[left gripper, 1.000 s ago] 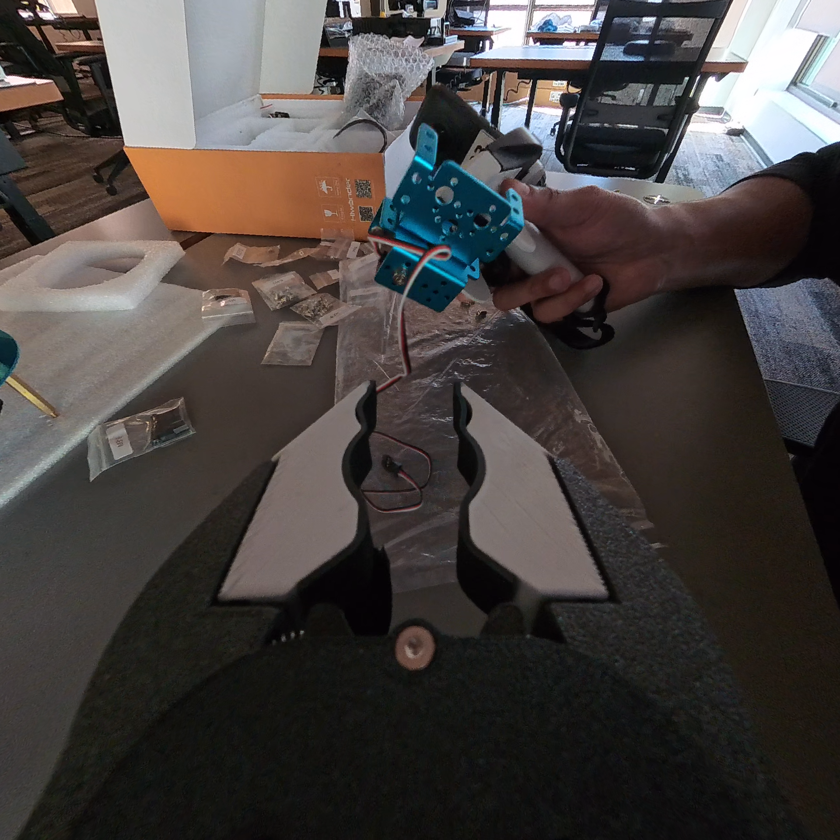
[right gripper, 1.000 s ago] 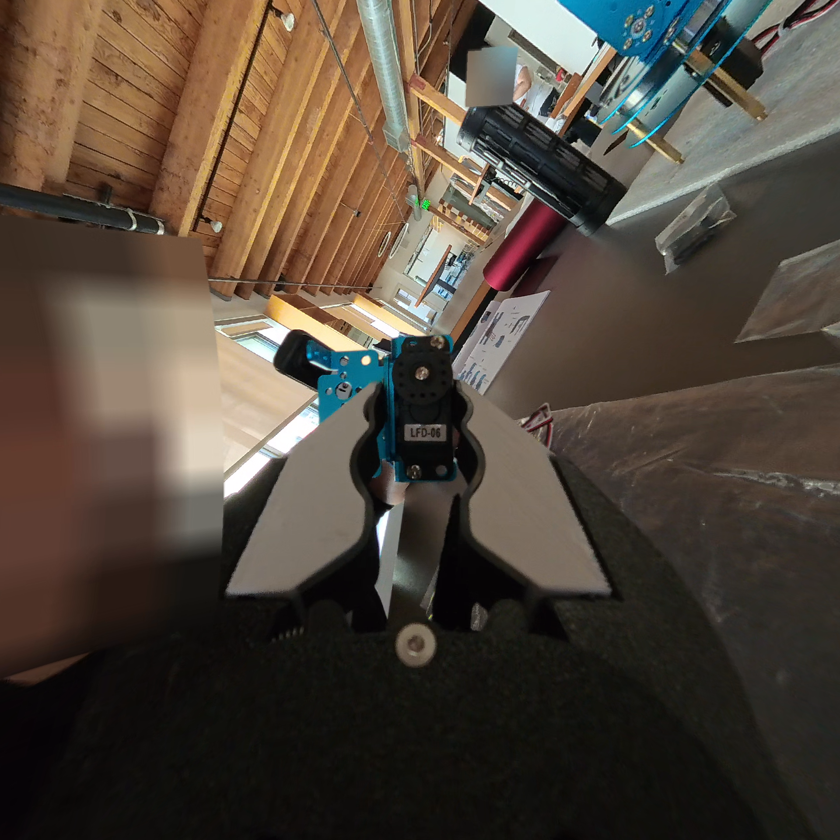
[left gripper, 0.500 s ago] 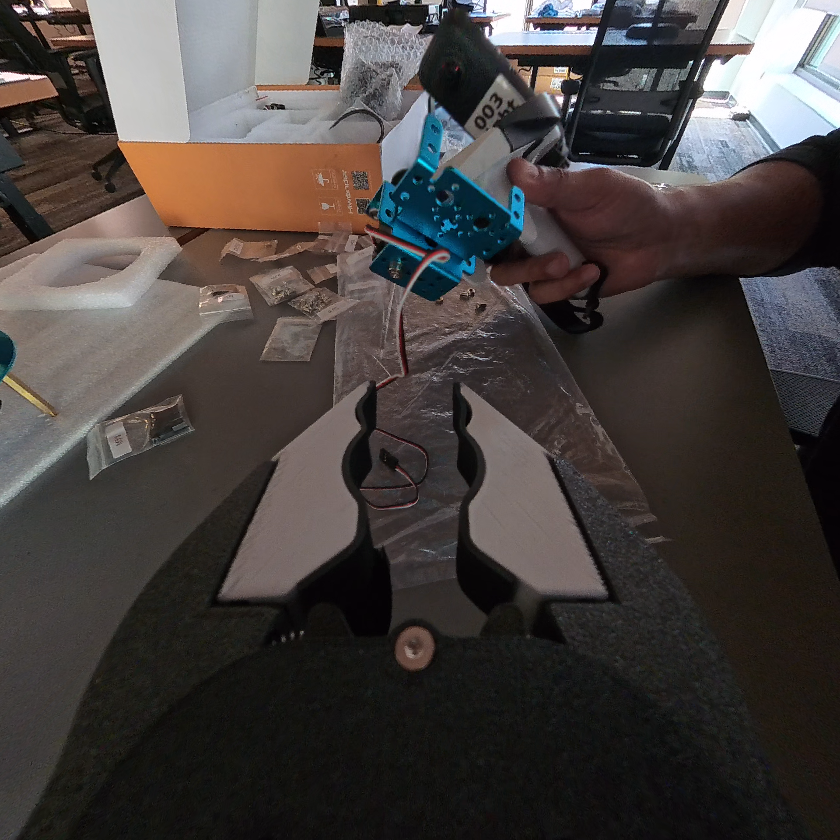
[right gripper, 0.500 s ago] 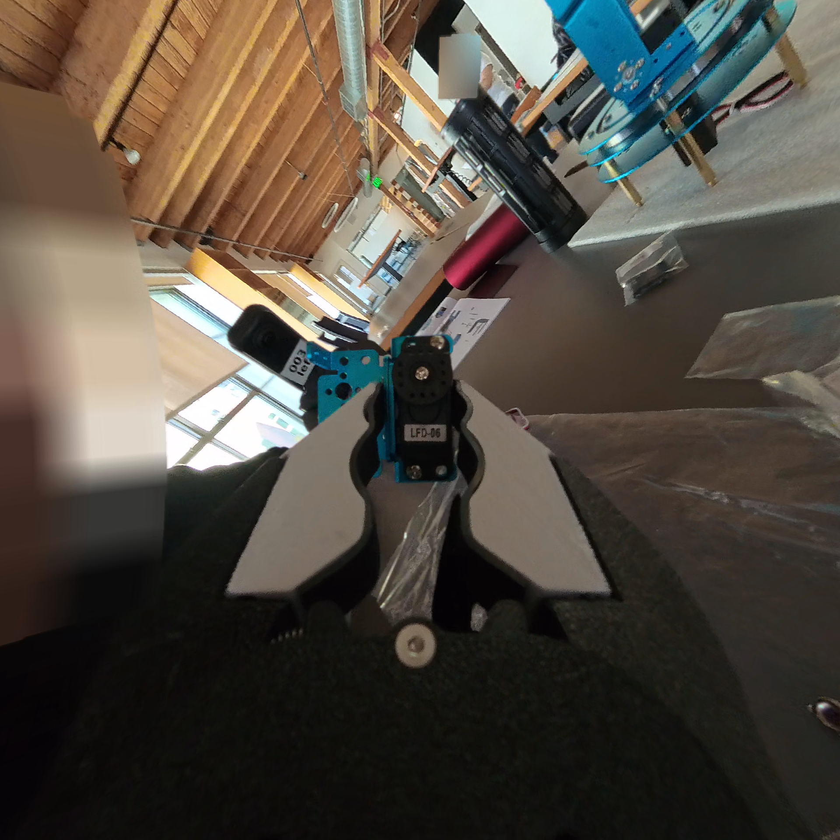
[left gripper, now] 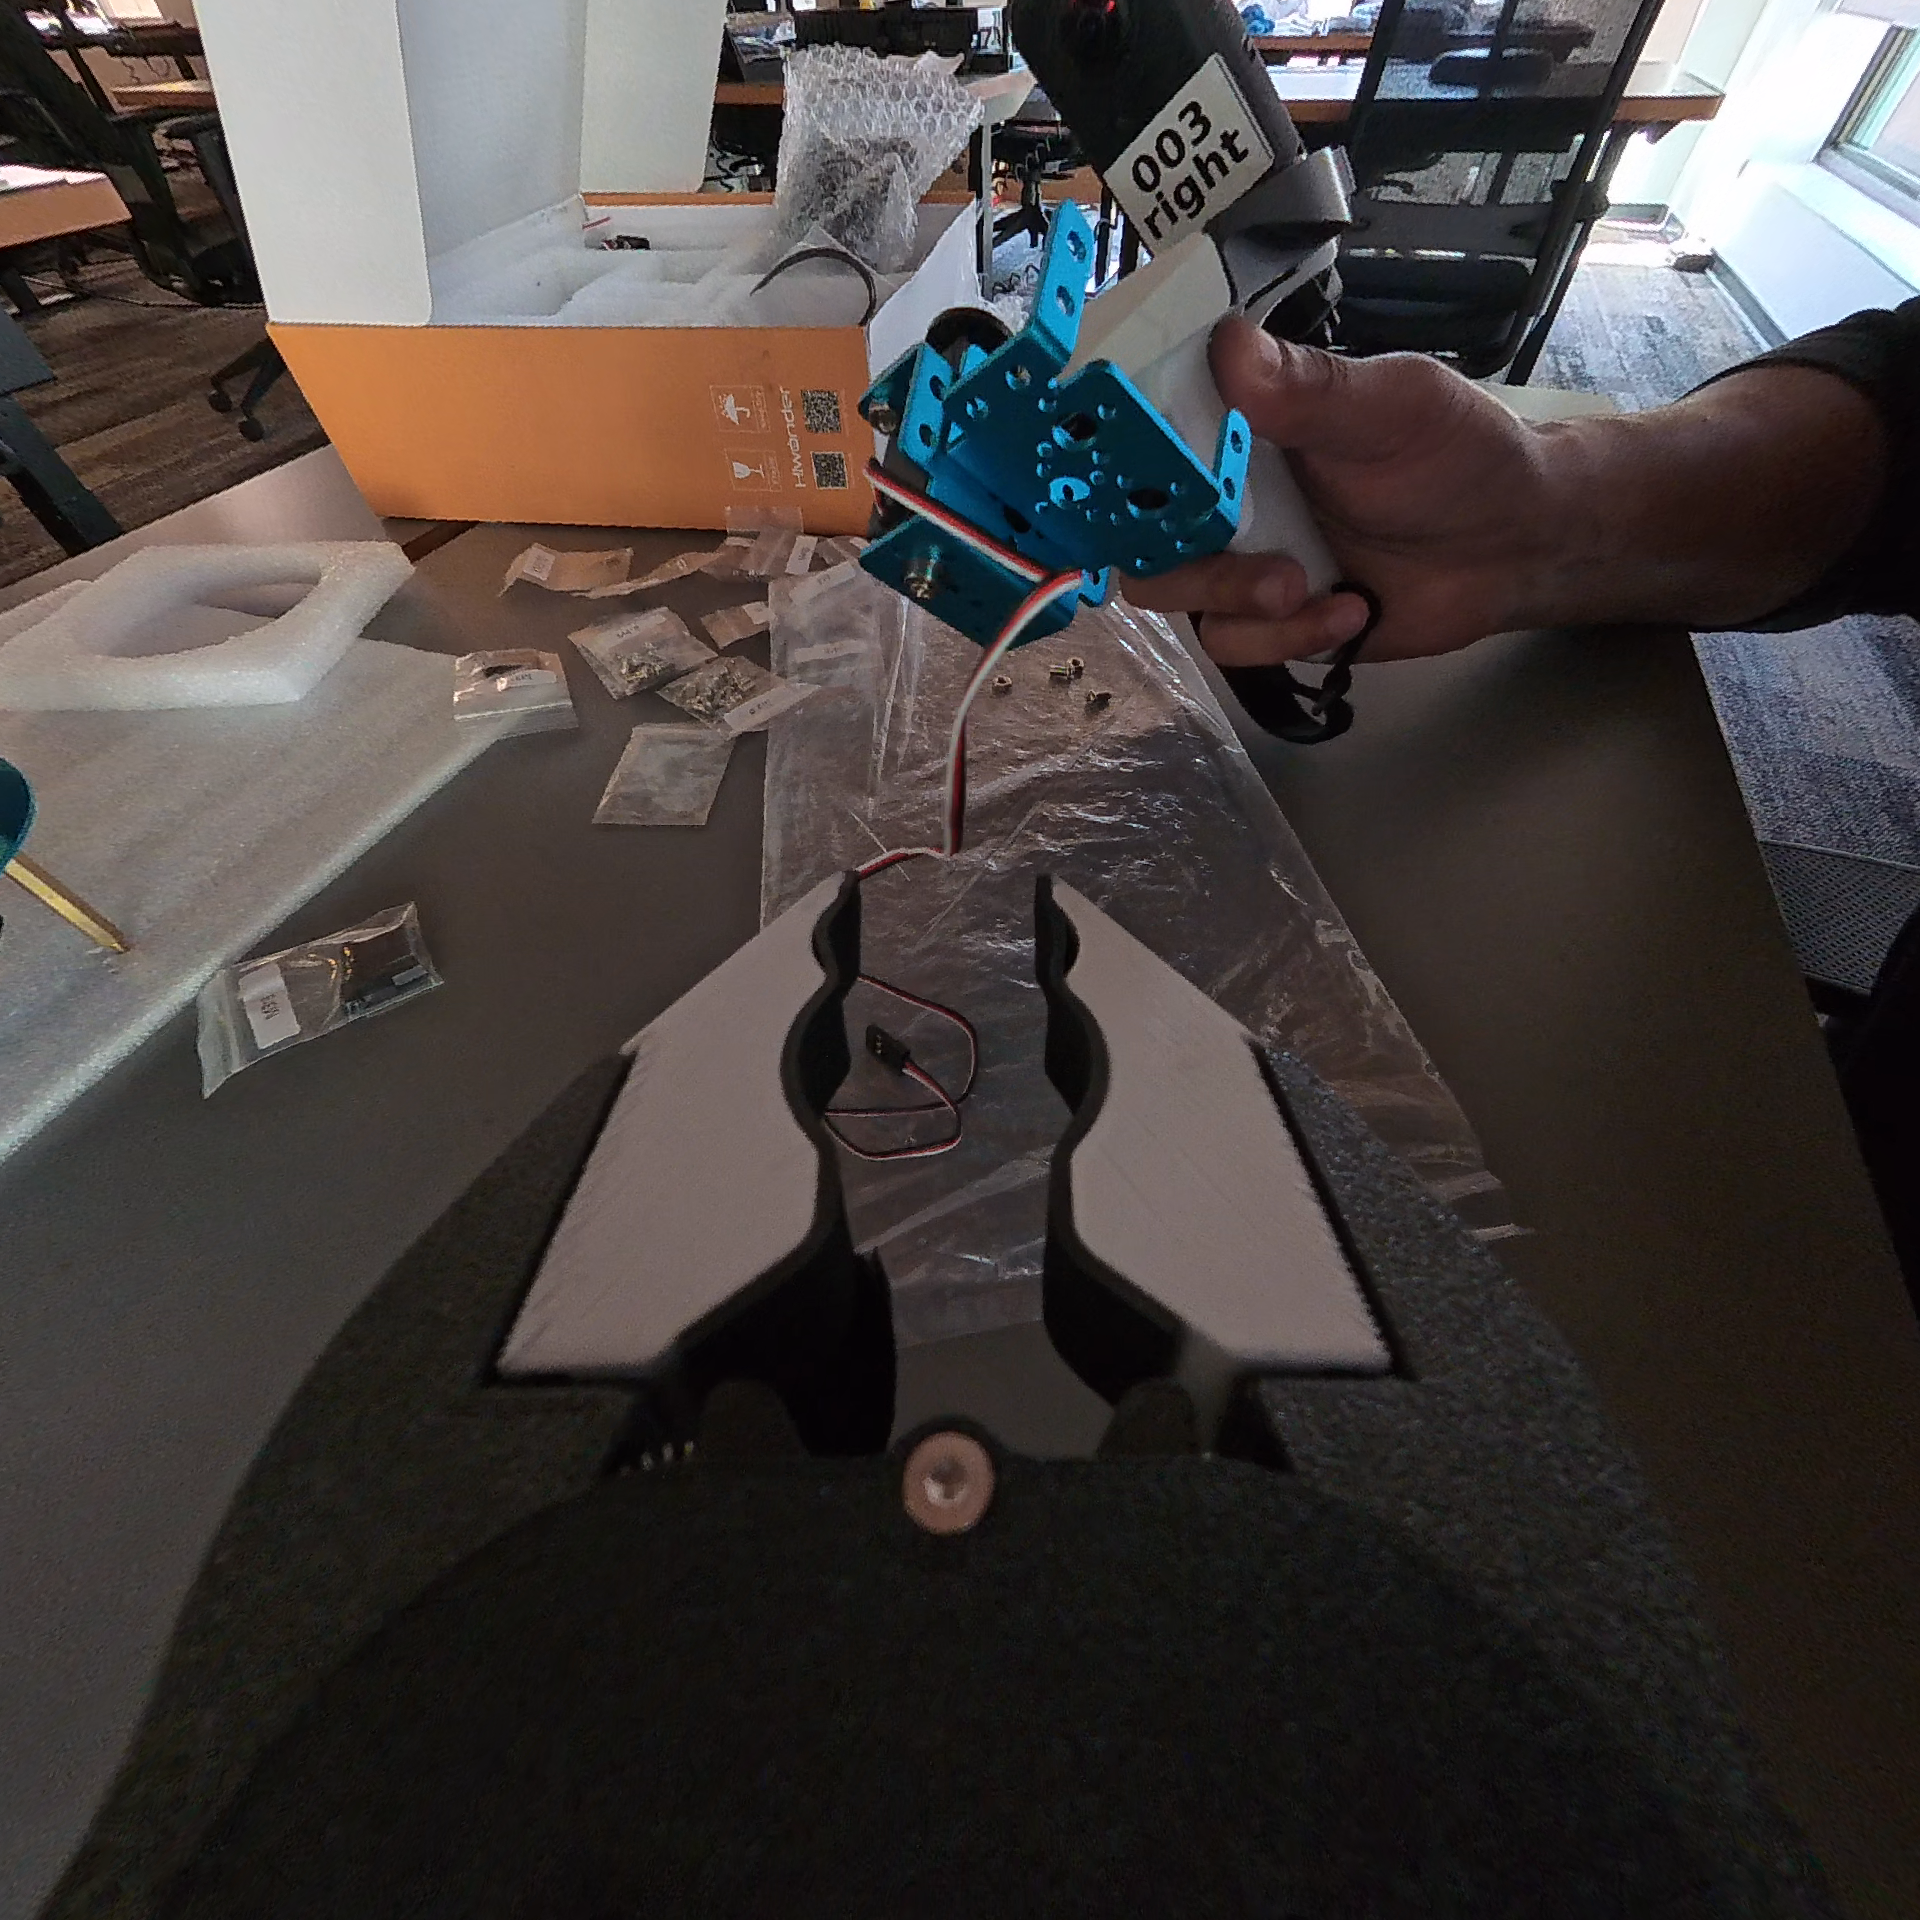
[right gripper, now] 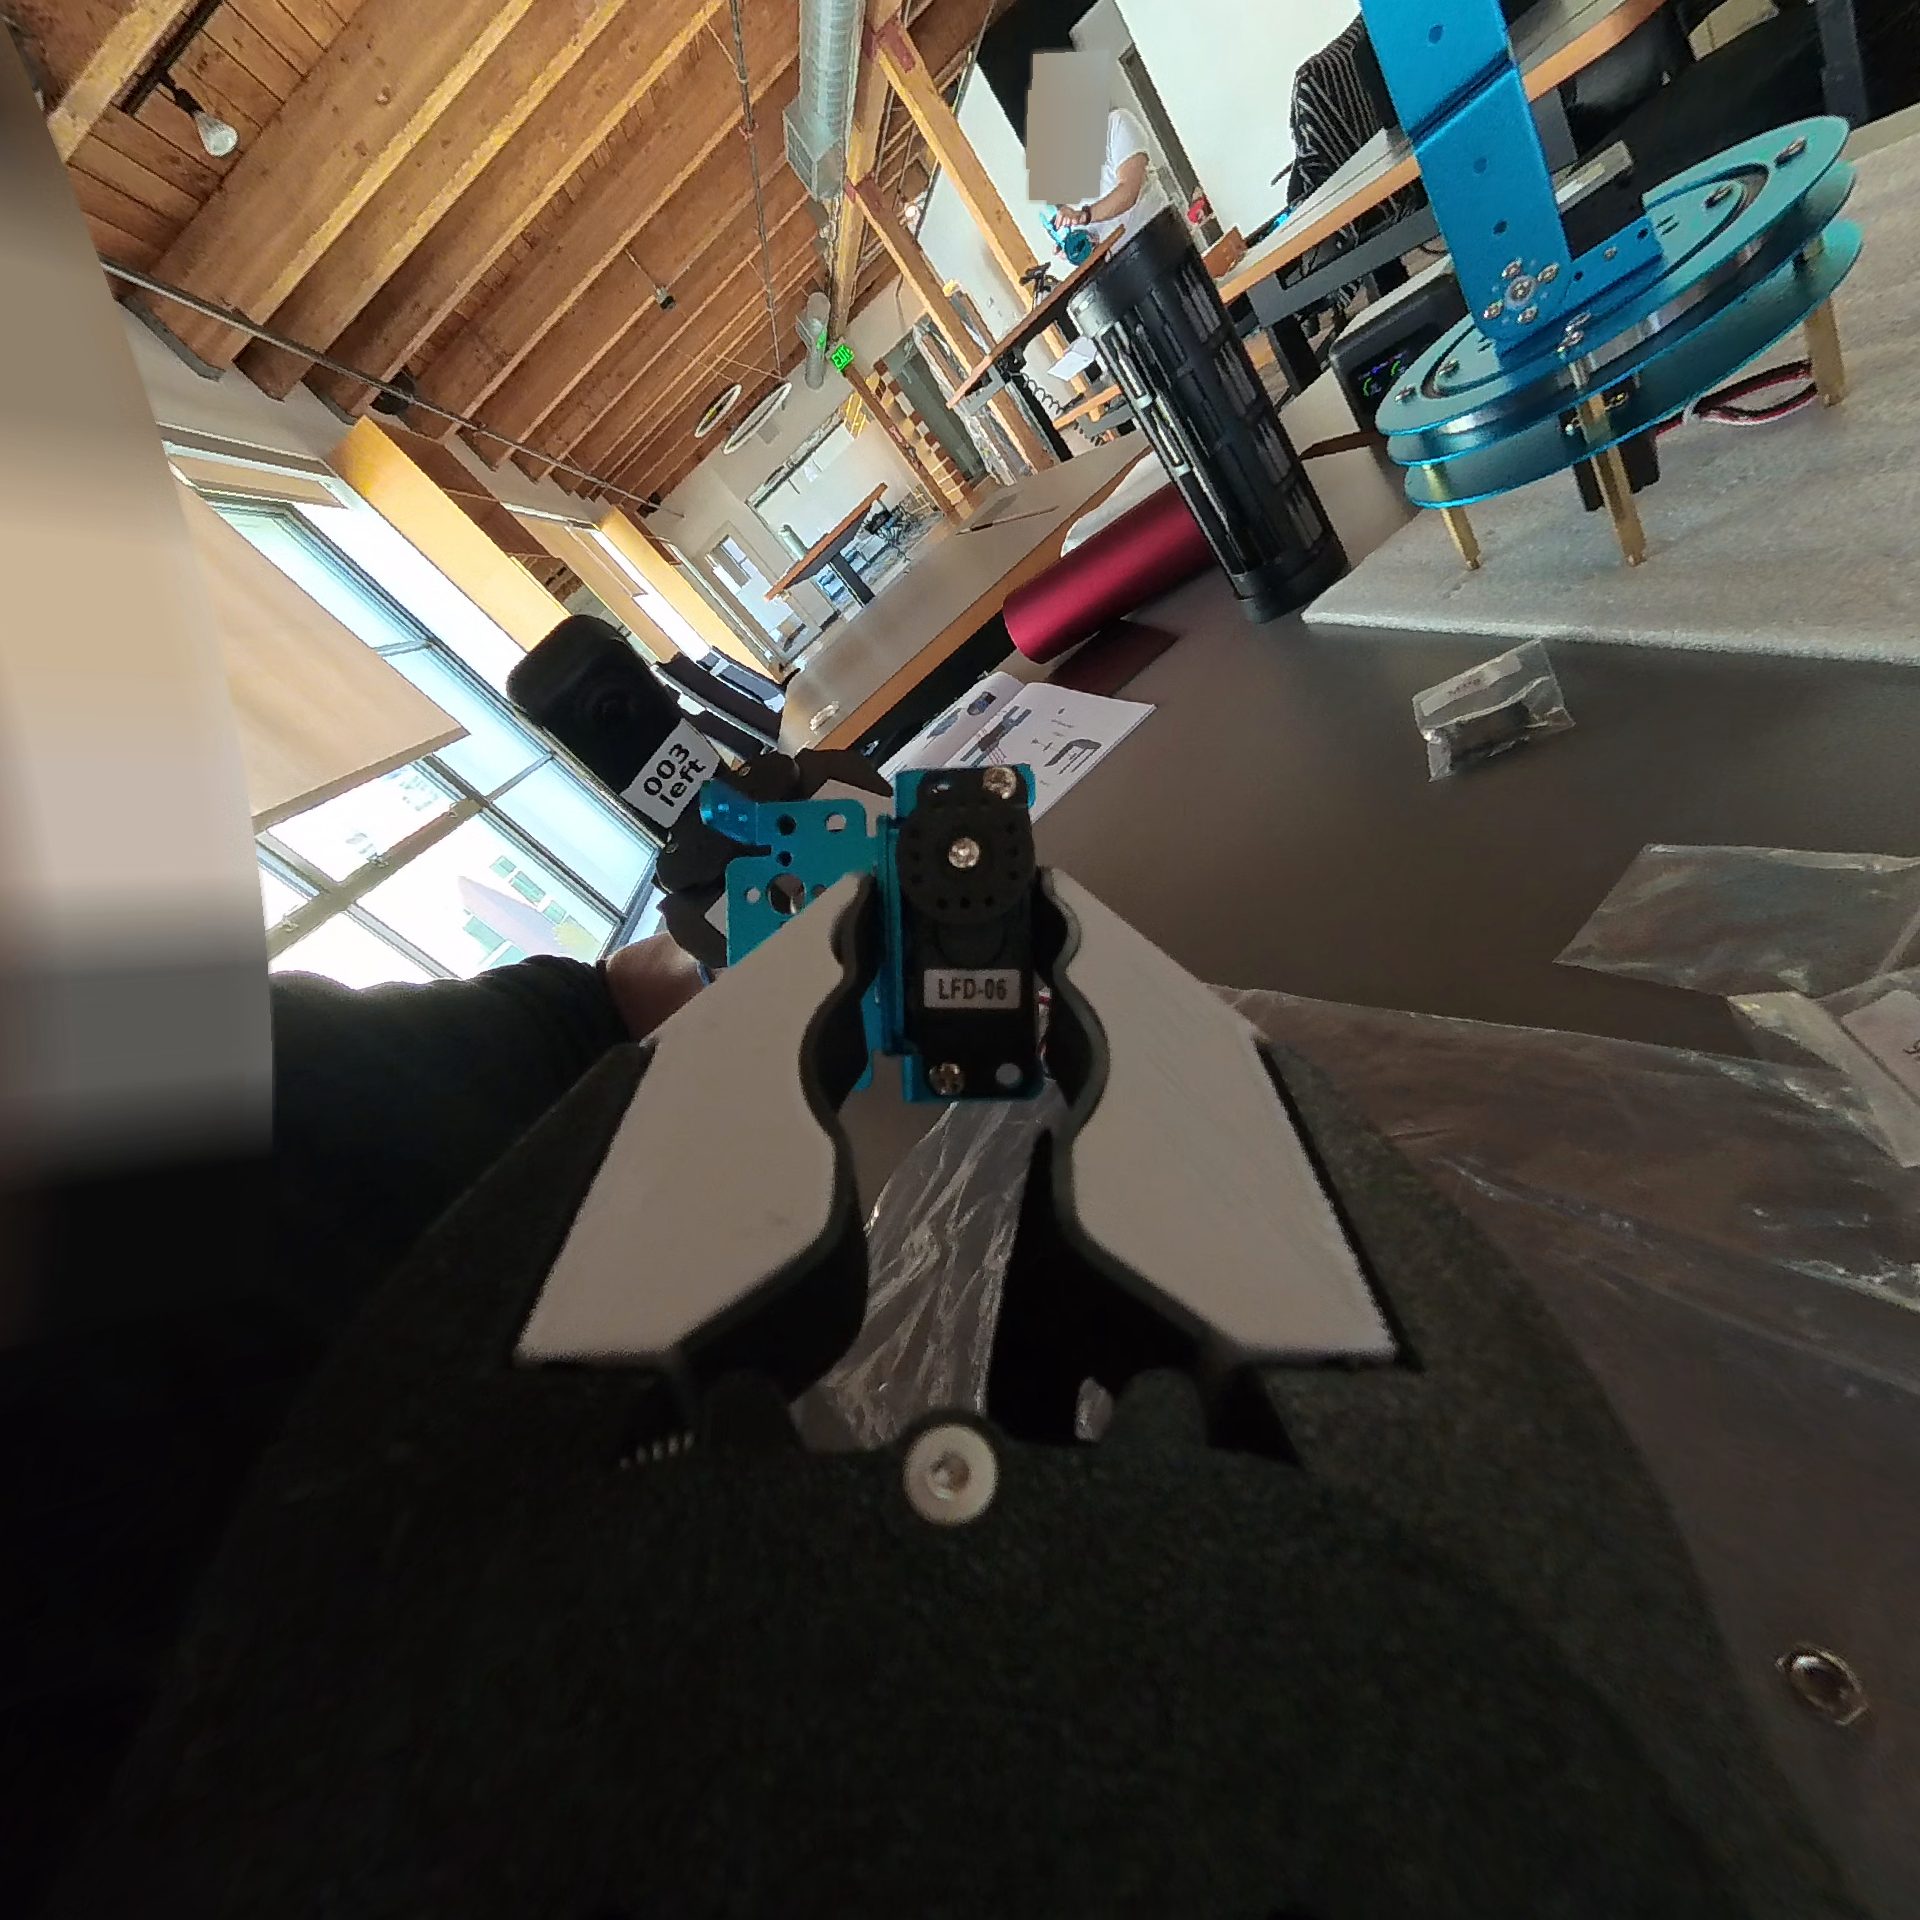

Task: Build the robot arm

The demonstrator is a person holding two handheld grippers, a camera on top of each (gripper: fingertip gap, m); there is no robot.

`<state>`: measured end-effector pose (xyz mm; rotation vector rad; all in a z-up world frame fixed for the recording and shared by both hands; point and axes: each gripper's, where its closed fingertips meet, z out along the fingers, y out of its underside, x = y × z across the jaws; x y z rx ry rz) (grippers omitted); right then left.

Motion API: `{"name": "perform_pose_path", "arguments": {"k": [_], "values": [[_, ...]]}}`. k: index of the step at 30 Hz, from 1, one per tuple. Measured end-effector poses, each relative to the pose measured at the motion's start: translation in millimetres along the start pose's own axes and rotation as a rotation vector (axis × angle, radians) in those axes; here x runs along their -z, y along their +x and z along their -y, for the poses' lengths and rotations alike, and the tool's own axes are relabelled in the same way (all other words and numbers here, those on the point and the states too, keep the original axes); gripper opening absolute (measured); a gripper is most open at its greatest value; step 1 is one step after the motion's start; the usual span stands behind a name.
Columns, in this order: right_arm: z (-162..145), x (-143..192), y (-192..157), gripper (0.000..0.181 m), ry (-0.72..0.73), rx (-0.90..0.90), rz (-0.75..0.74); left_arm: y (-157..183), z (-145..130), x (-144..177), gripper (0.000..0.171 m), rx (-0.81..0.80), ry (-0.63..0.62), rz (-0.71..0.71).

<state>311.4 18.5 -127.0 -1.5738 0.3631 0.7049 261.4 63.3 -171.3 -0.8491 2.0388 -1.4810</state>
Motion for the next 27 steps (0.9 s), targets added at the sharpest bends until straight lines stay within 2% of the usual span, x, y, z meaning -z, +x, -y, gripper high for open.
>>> {"name": "perform_pose_path", "arguments": {"k": [3, 5, 8, 10, 12, 15, 18, 20, 22, 24, 27], "values": [[1, 0, 0, 0.028, 0.0, 0.01, -0.006, -3, 5, 4, 0.033, -0.007, 0.006, 0.019], [1, 1, 1, 0.028, -0.012, 0.034, -0.025, -15, 16, 19, 0.033, -0.003, 0.008, 0.107], [3, 5, 12, 0.028, -0.051, 0.148, -0.127, -35, 25, 82, 0.033, 0.096, 0.022, 0.294], [1, 8, 23, 0.028, -0.117, 0.241, -0.22, -40, 13, 139, 0.033, 0.185, 0.049, 0.424], [-5, 11, 37, 0.028, -0.202, 0.321, -0.31, -46, -13, 194, 0.033, 0.276, 0.061, 0.599], [-16, 13, 54, 0.028, -0.313, 0.379, -0.407, -40, -57, 245, 0.034, 0.343, 0.036, 0.773], [-28, 9, 65, 0.028, -0.376, 0.382, -0.456, -36, -84, 263, 0.034, 0.333, 0.033, 0.85], [-32, 4, 67, 0.028, -0.391, 0.389, -0.479, -31, -80, 266, 0.036, 0.329, 0.073, 0.809], [-36, 3, 73, 0.028, -0.423, 0.435, -0.541, -34, -71, 278, 0.037, 0.265, 0.124, 0.845], [-39, 3, 81, 0.028, -0.458, 0.502, -0.61, -40, -74, 286, 0.037, 0.253, 0.122, 0.891], [-41, 6, 87, 0.028, -0.489, 0.561, -0.675, -42, -79, 284, 0.037, 0.299, 0.113, 0.861]]}}
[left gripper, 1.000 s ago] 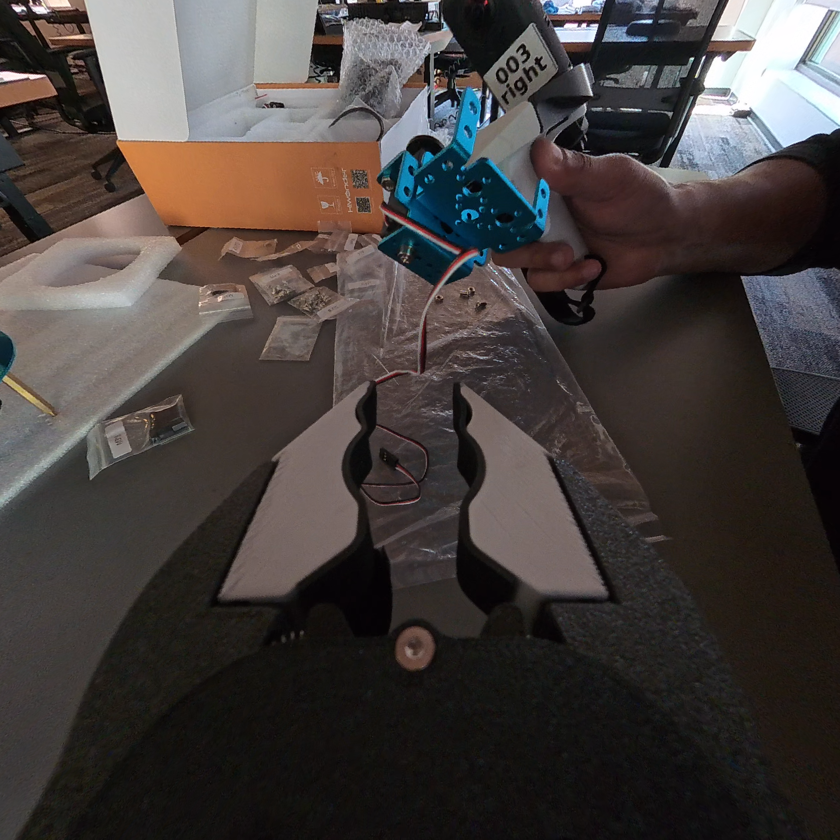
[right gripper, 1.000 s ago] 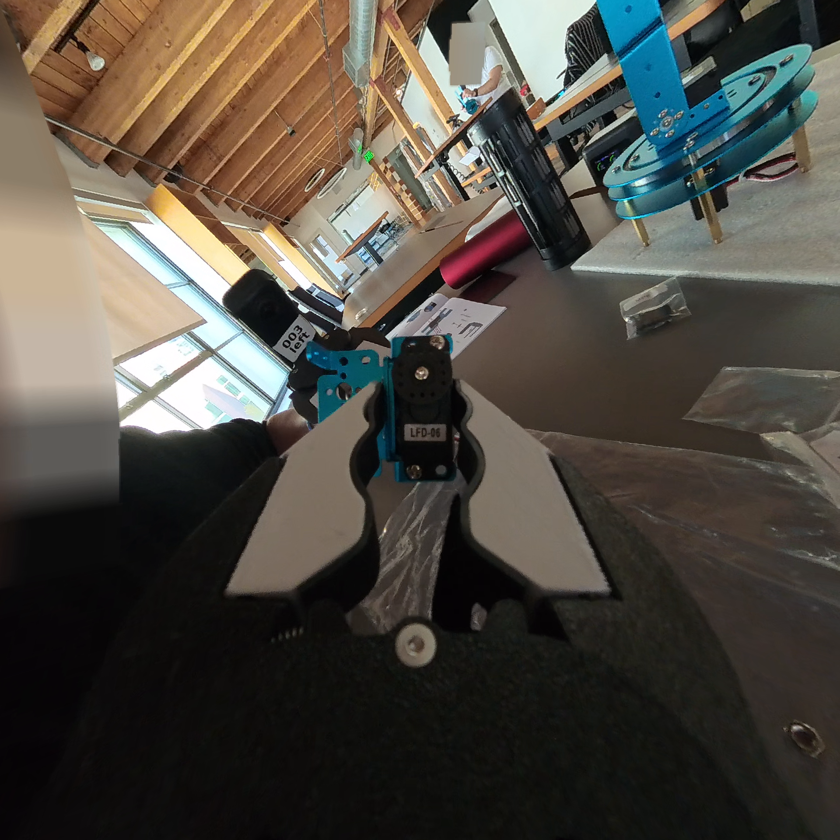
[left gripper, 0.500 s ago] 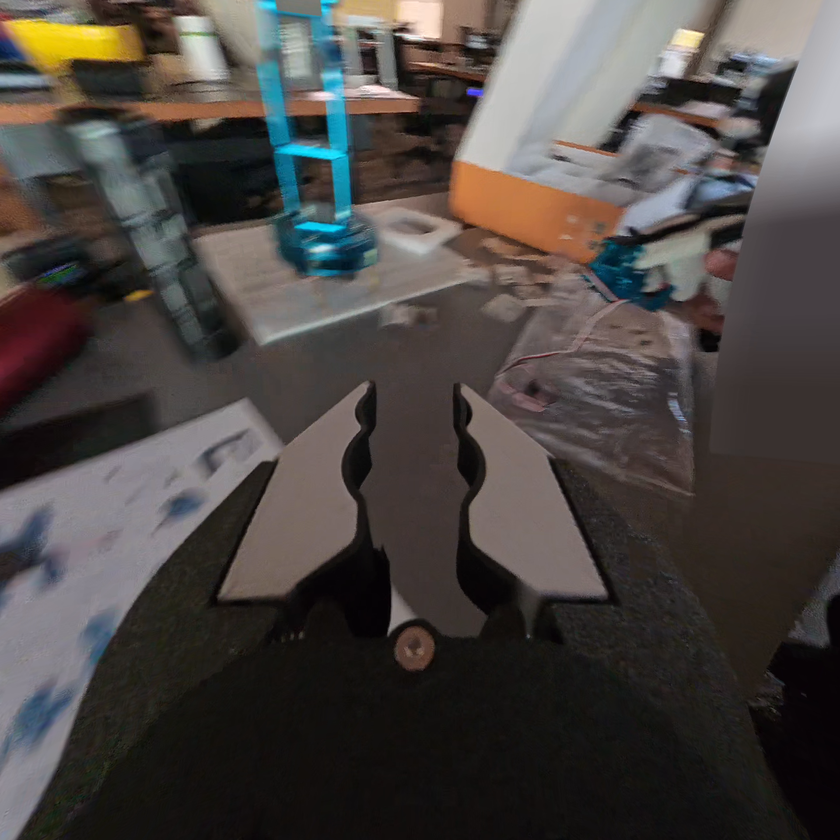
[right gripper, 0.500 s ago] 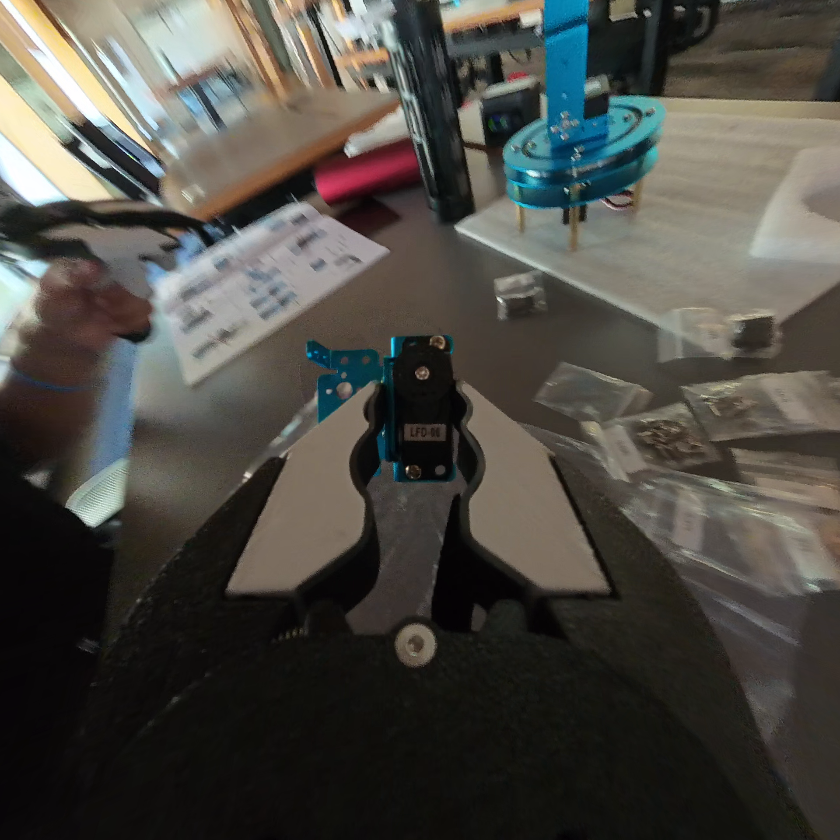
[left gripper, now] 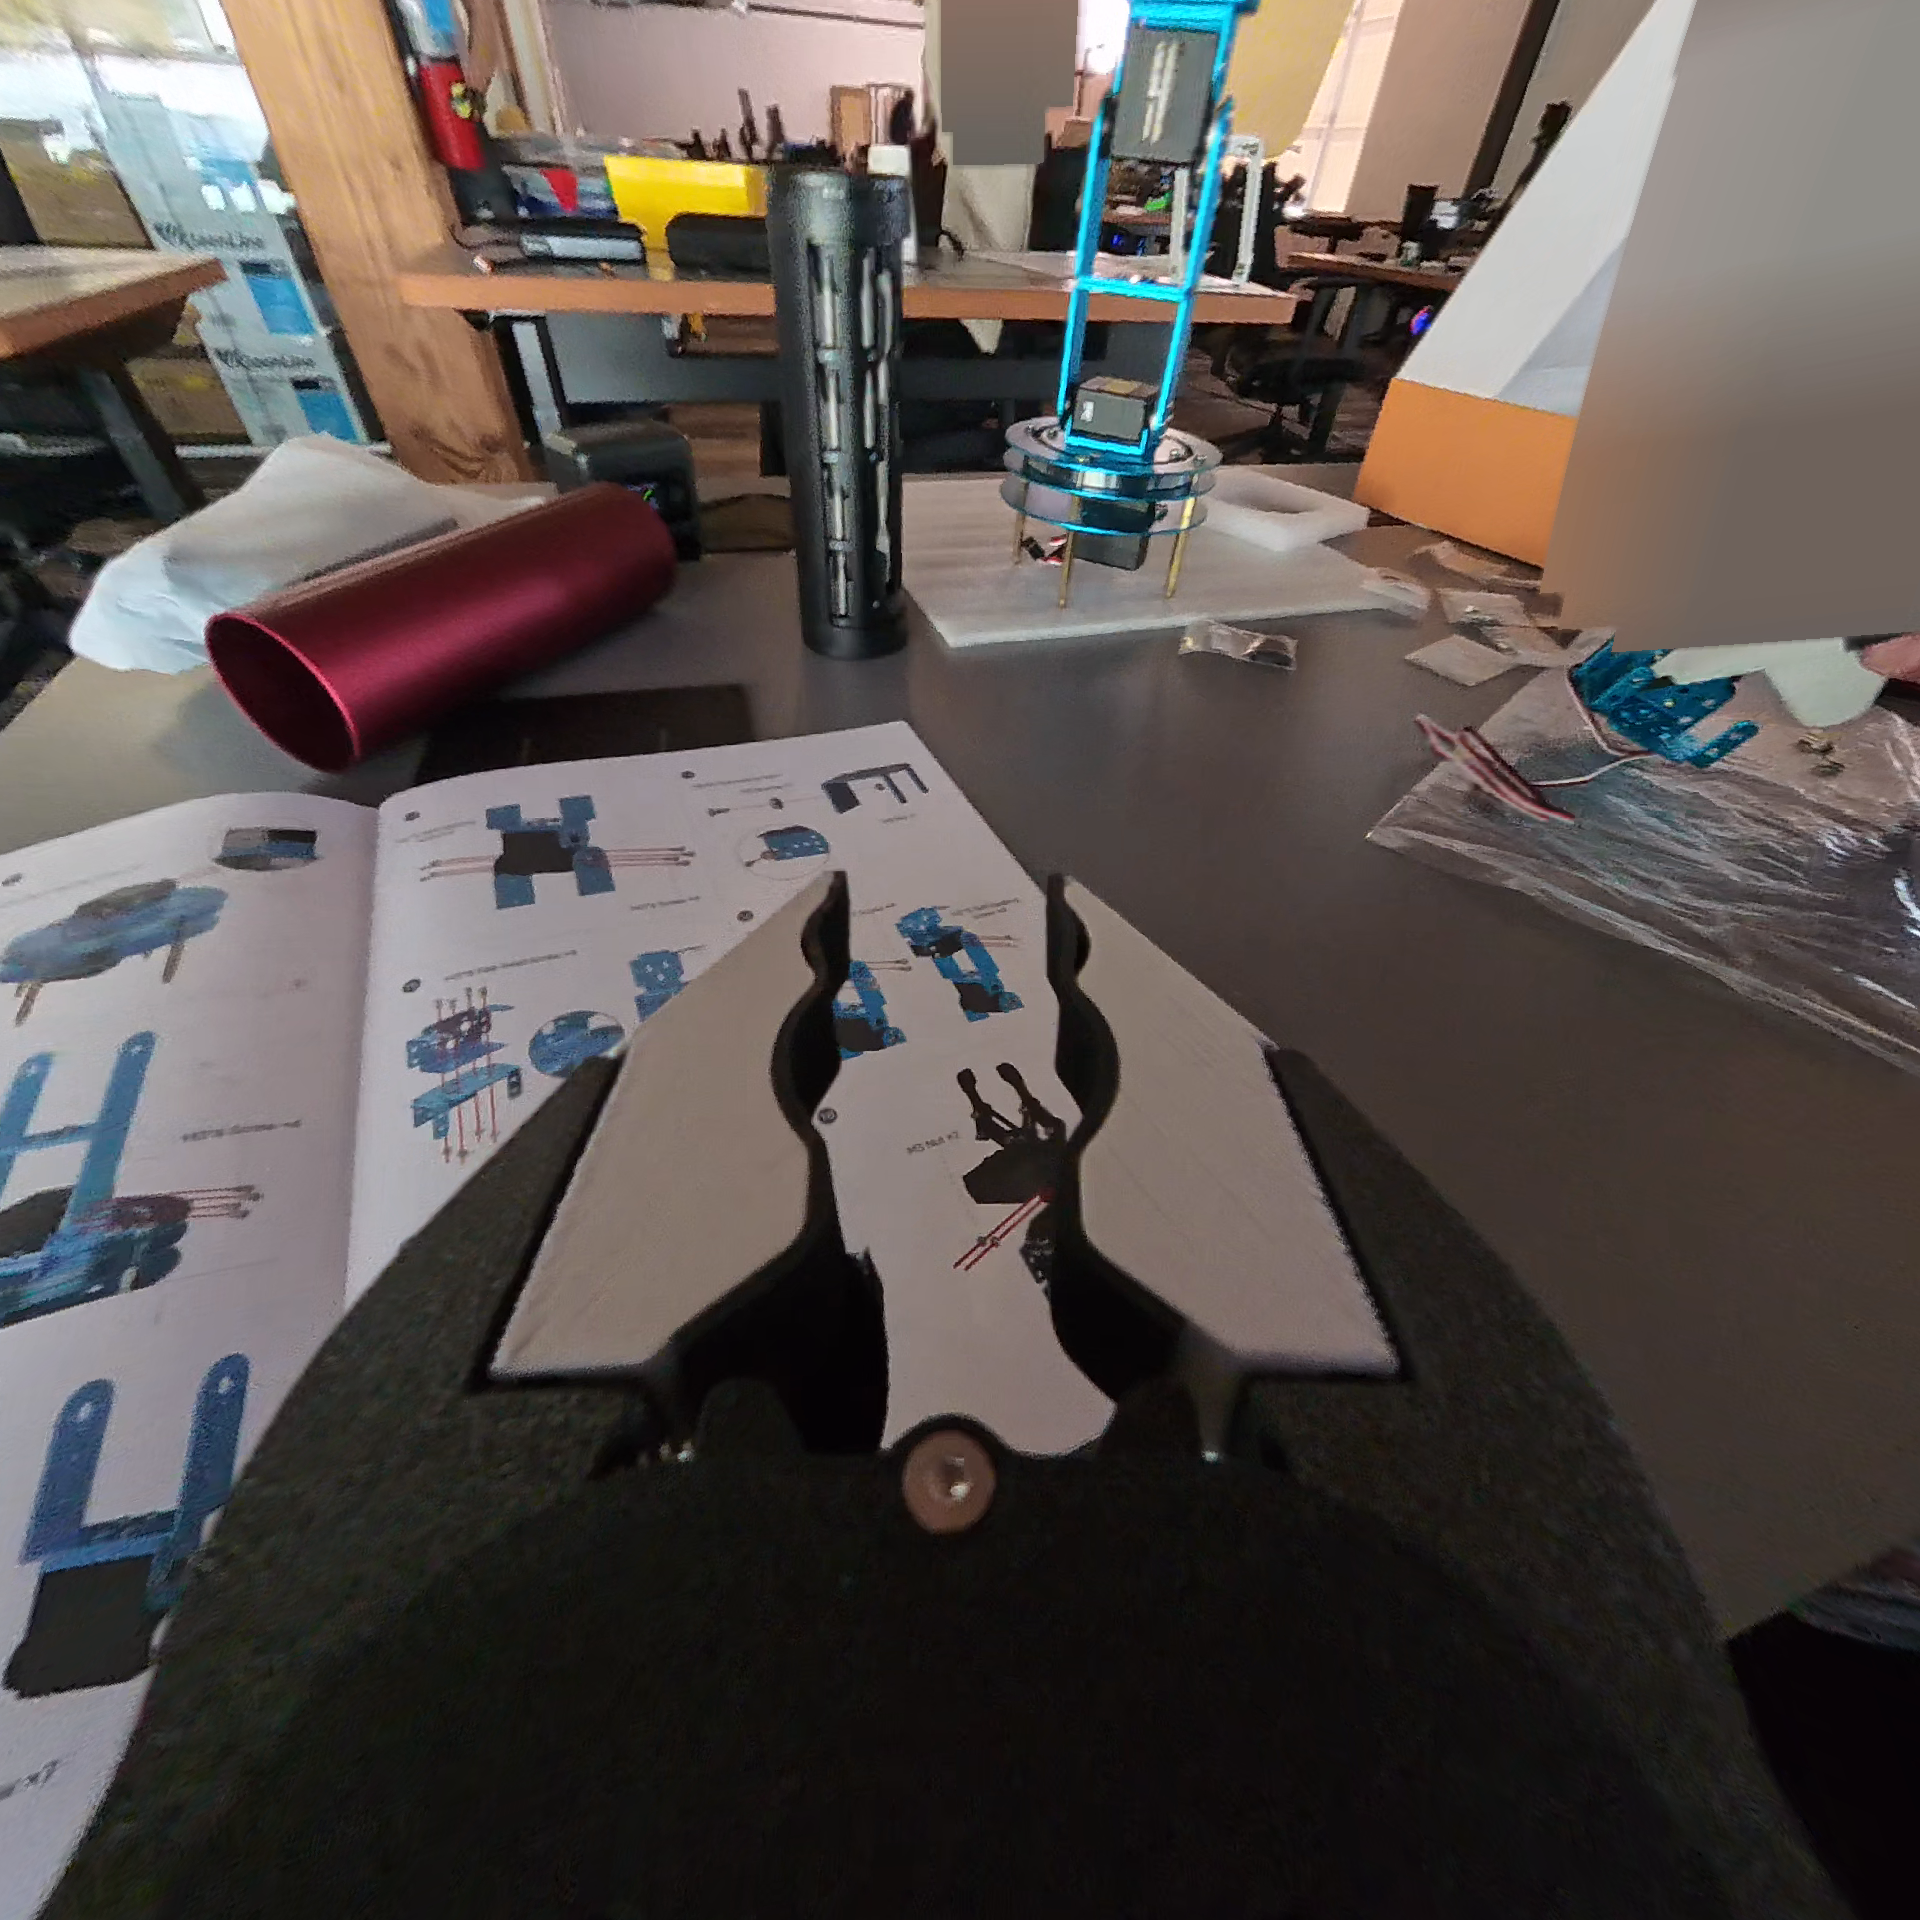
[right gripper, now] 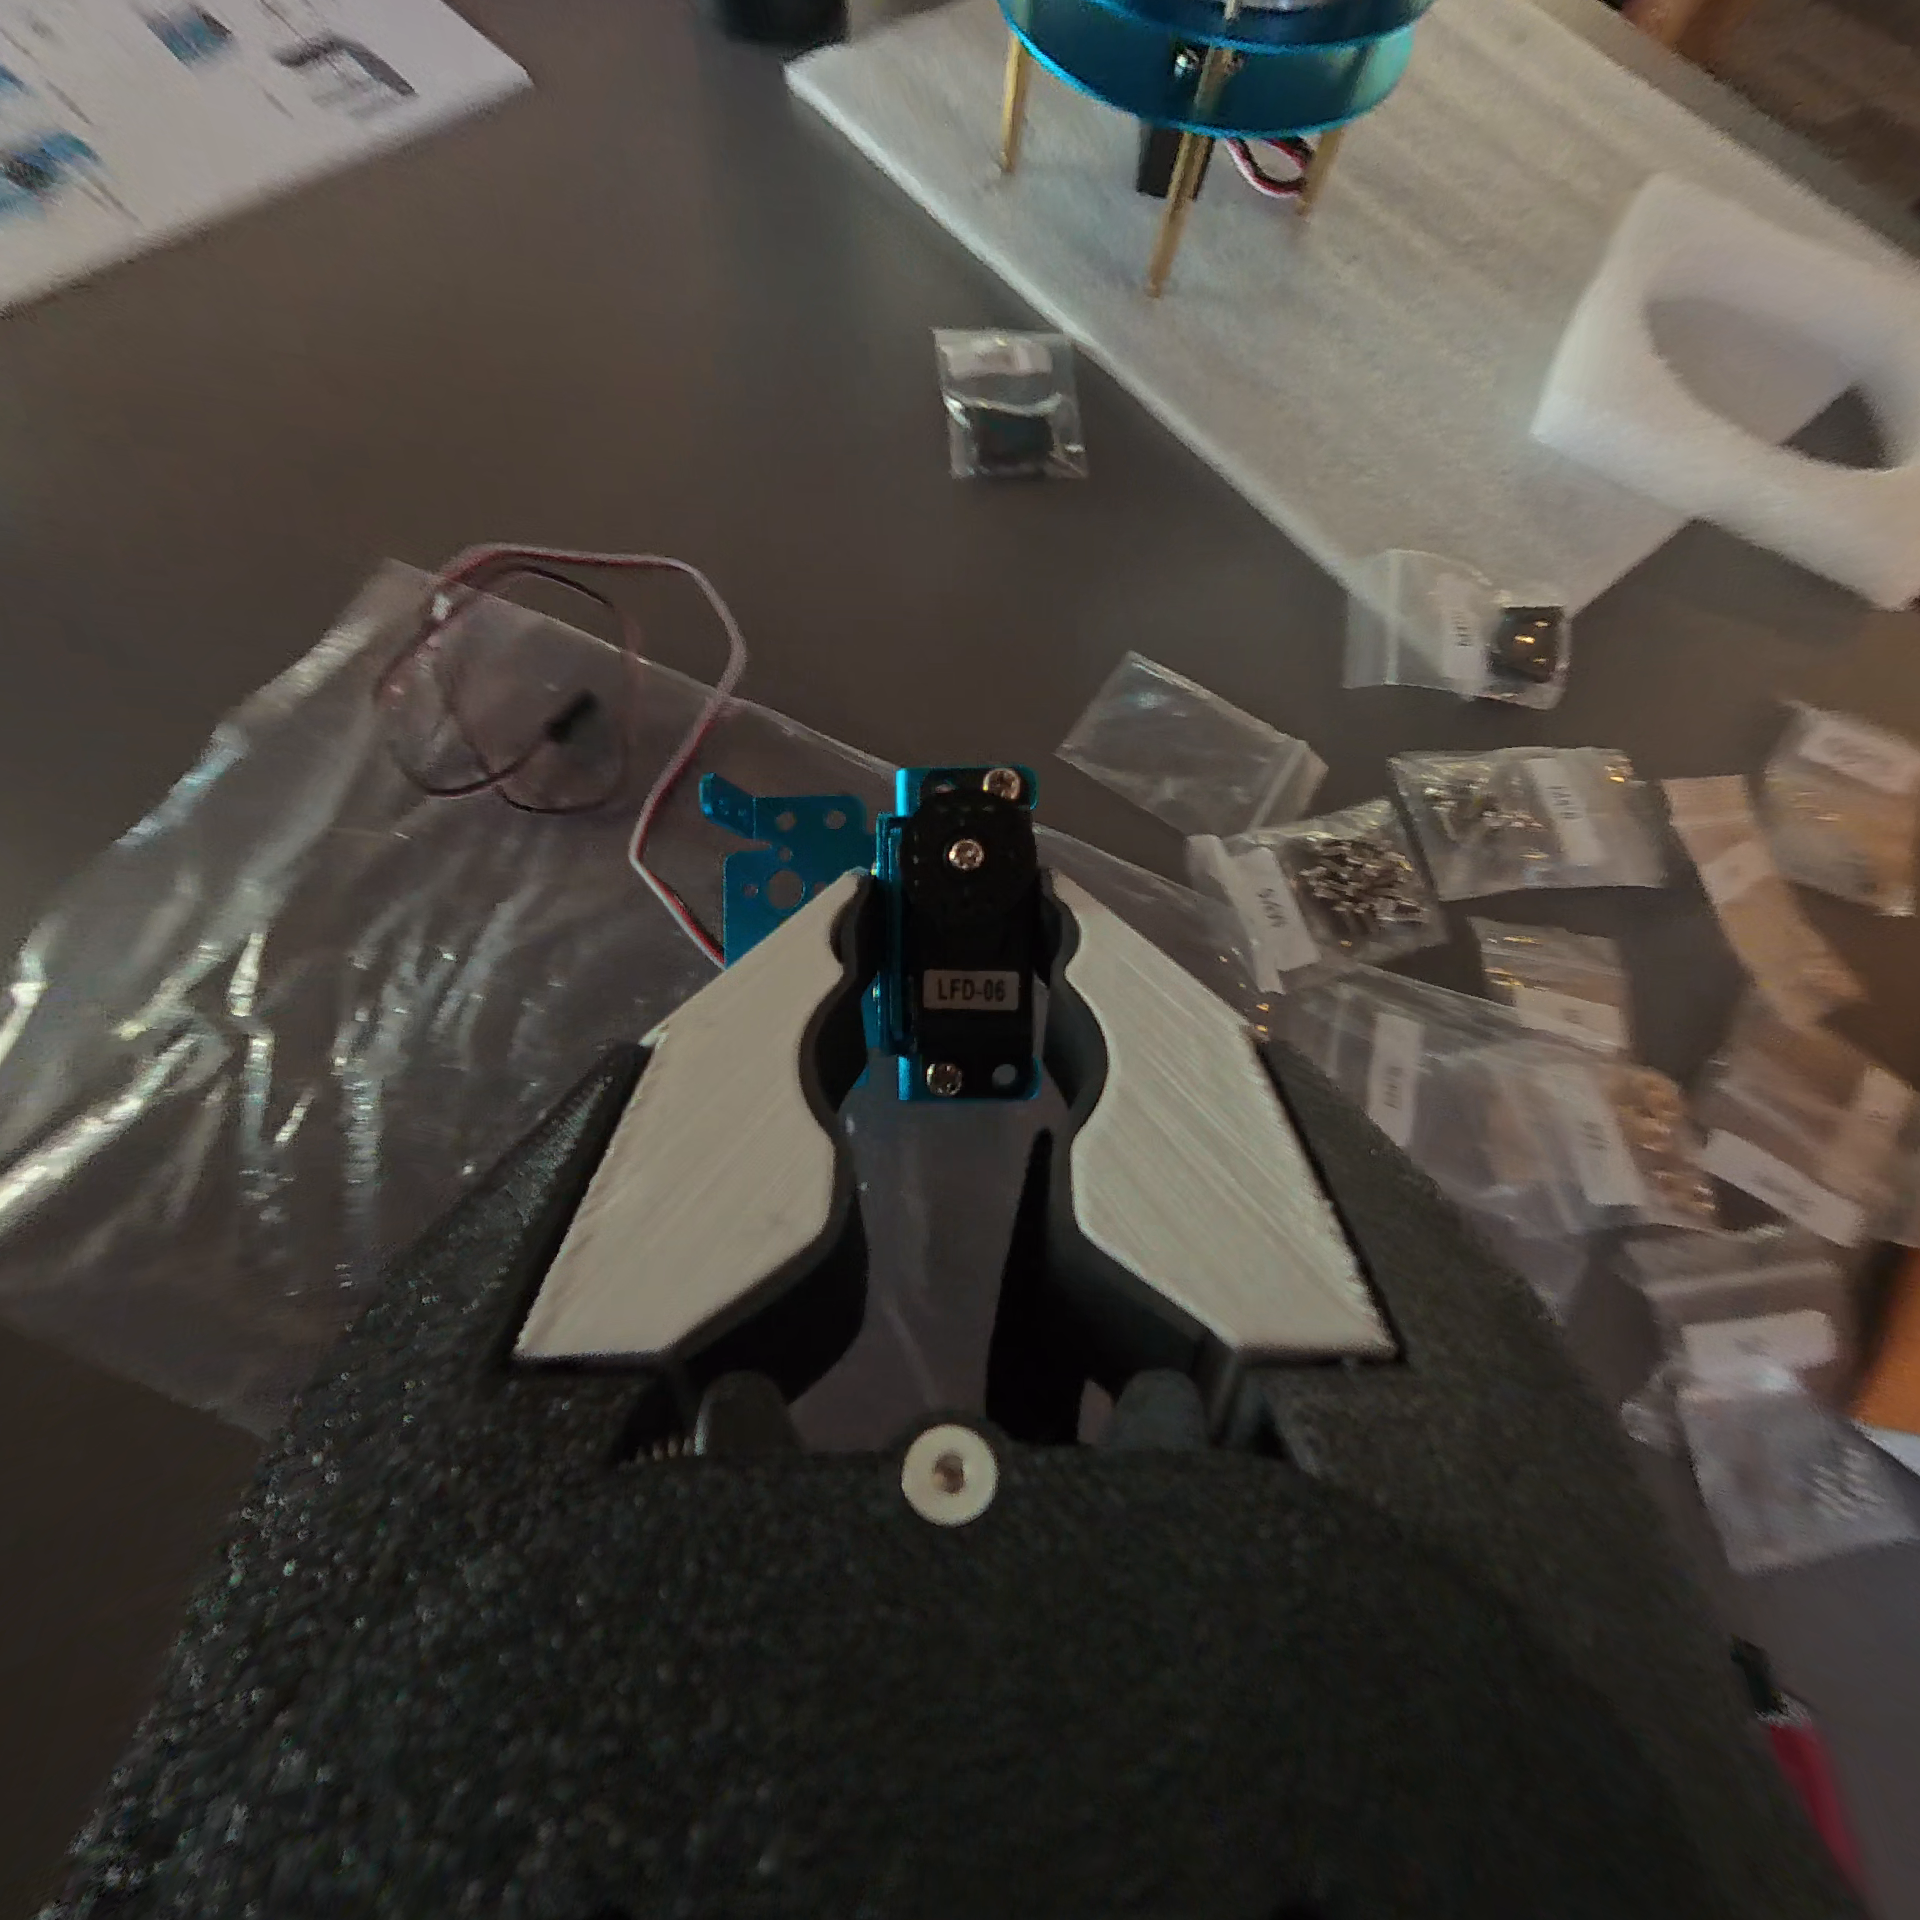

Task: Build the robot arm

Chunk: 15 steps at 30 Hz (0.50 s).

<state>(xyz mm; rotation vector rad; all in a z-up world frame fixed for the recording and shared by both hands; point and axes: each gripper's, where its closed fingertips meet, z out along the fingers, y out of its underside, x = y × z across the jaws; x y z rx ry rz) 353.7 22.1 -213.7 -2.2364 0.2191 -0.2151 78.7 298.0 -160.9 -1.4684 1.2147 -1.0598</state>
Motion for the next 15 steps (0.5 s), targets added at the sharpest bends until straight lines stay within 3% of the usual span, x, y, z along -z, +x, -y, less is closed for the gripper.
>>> {"name": "perform_pose_path", "arguments": {"k": [4, 15], "values": [[-1, 0, -1, 0.028, 0.004, -0.041, 0.02, -4, -3, -5, 0.038, 0.033, -0.021, 0.0], [-4, 0, -15, 0.029, -0.01, -0.015, 0.042, -26, 22, 13, 0.037, -0.02, 0.169, 0.217]]}}
